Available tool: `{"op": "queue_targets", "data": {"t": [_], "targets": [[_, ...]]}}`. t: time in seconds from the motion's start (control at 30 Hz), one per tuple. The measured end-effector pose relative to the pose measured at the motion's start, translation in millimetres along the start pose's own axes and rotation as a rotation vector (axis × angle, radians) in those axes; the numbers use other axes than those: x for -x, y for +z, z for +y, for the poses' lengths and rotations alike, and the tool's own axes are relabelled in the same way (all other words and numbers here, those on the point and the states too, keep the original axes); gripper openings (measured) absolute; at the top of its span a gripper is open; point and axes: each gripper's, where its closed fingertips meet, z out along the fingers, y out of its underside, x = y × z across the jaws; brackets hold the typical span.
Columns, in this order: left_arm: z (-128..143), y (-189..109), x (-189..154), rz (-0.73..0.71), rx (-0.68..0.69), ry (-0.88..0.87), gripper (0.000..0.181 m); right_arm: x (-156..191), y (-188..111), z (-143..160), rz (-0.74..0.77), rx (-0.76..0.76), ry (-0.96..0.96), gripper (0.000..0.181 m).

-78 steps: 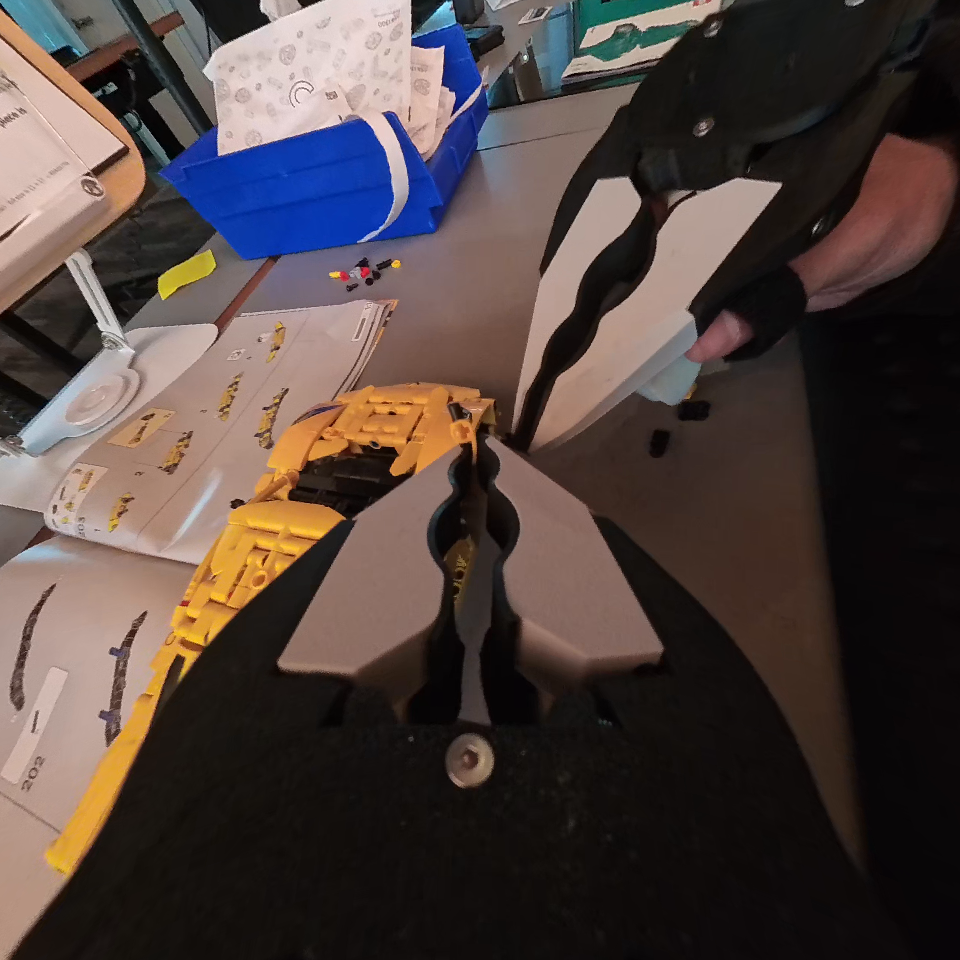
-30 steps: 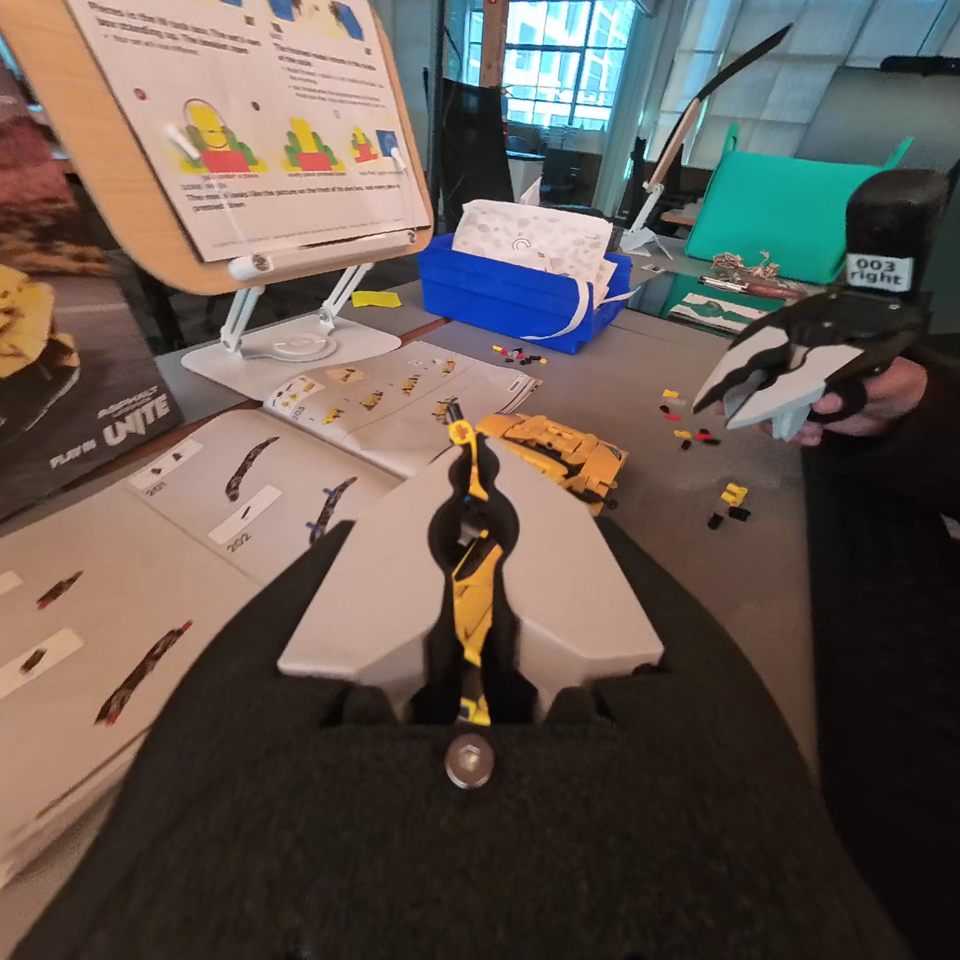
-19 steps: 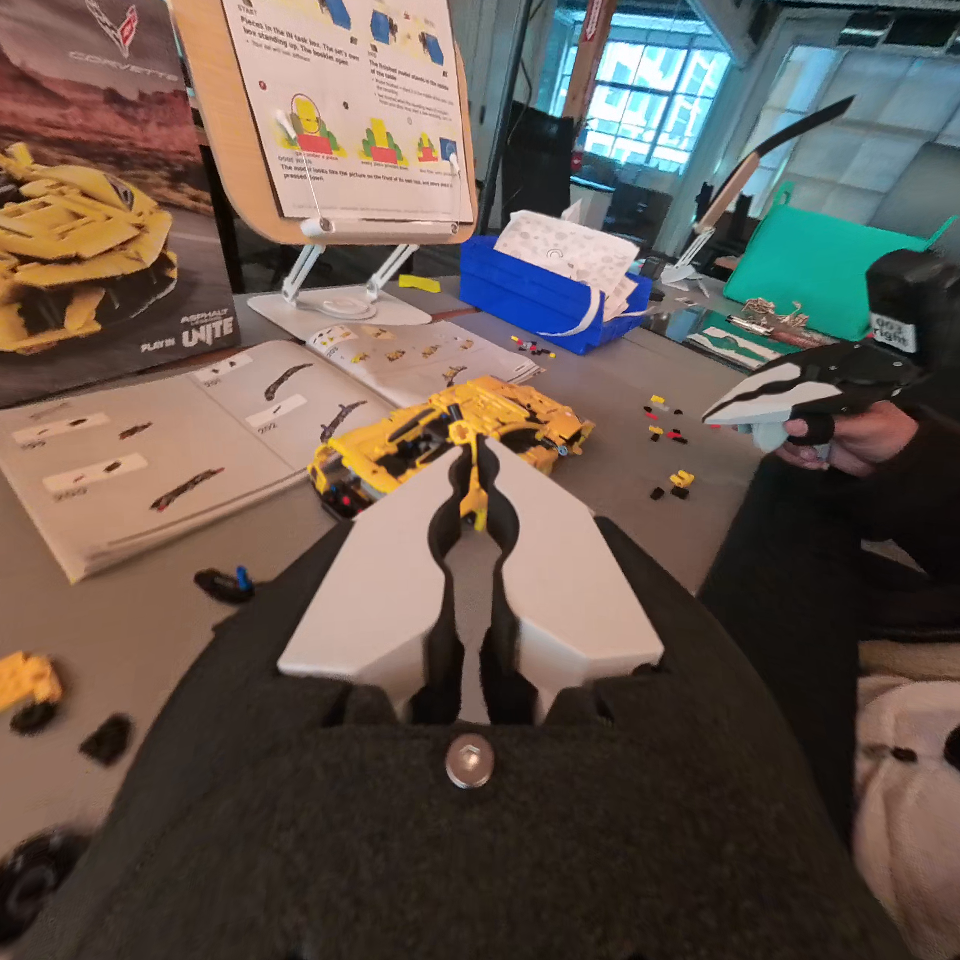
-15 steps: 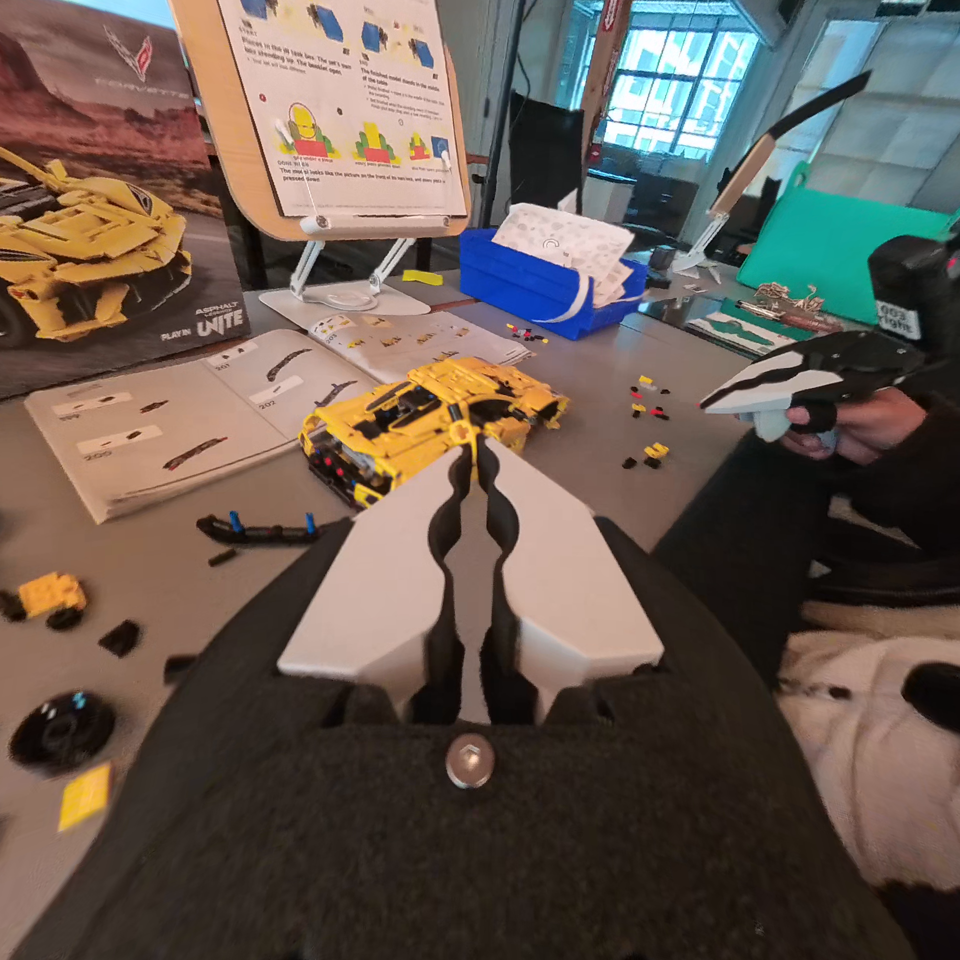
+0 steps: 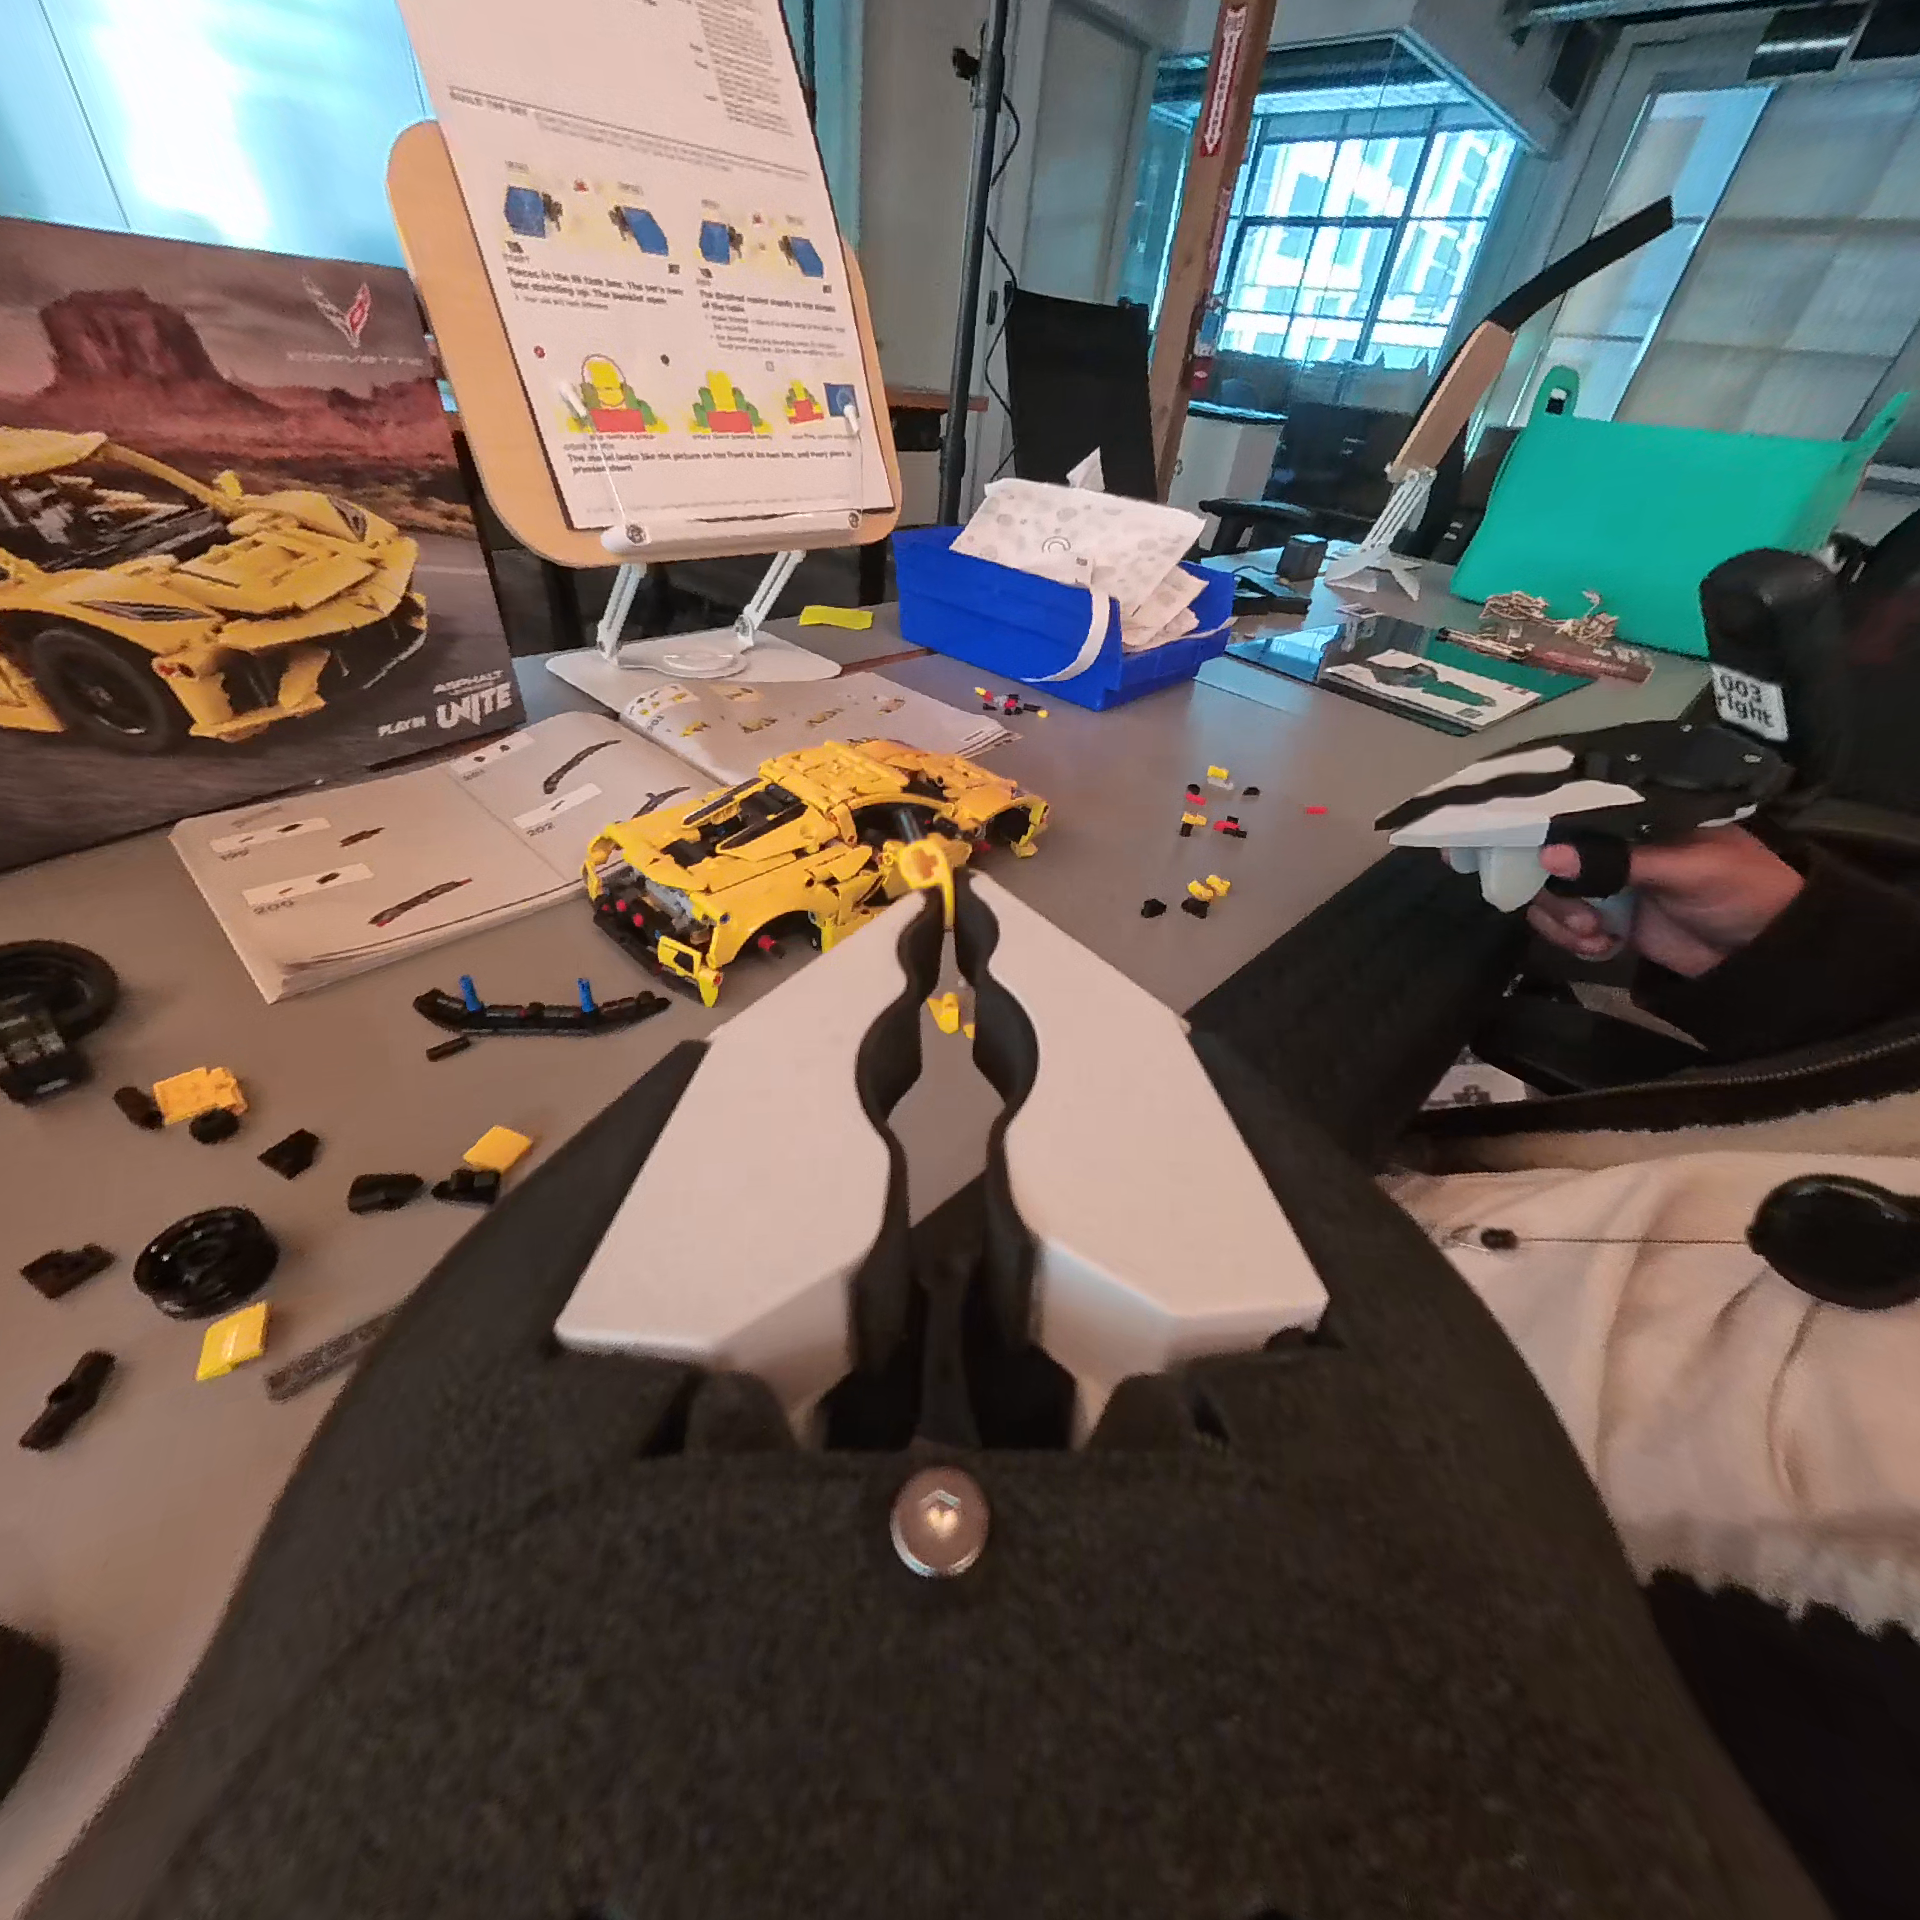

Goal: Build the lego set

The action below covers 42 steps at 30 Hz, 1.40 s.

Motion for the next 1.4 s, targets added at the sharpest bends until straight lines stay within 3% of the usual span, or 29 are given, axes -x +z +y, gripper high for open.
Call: {"op": "queue_targets", "data": {"t": [0.3, 0.5, 0.83, 1.13, 1.4], "targets": [[6, 18, -8, 0.045, 0.026, 0.040, 0.001, -10, 4, 5, 0.014, 0.020, 0.029, 0.012], [7, 10, -5, 0.037, 0.007, 0.011, 0.001, -8, 2, 7, 0.022, 0.029, -0.003, 0.012], [-11, -3, 12, 0.086, -0.100, -0.189, 0.001, -12, 5, 12, 0.027, 0.050, 0.004, 0.012], [-16, -19, 27, 0.042, -0.103, -0.171, 0.001, -11, 4, 14, 0.029, 0.062, -0.007, 0.011], [-10, -14, 23, 0.052, -0.083, -0.170, 0.001, -12, 5, 16, 0.034, 0.070, -0.004, 0.011]]}}
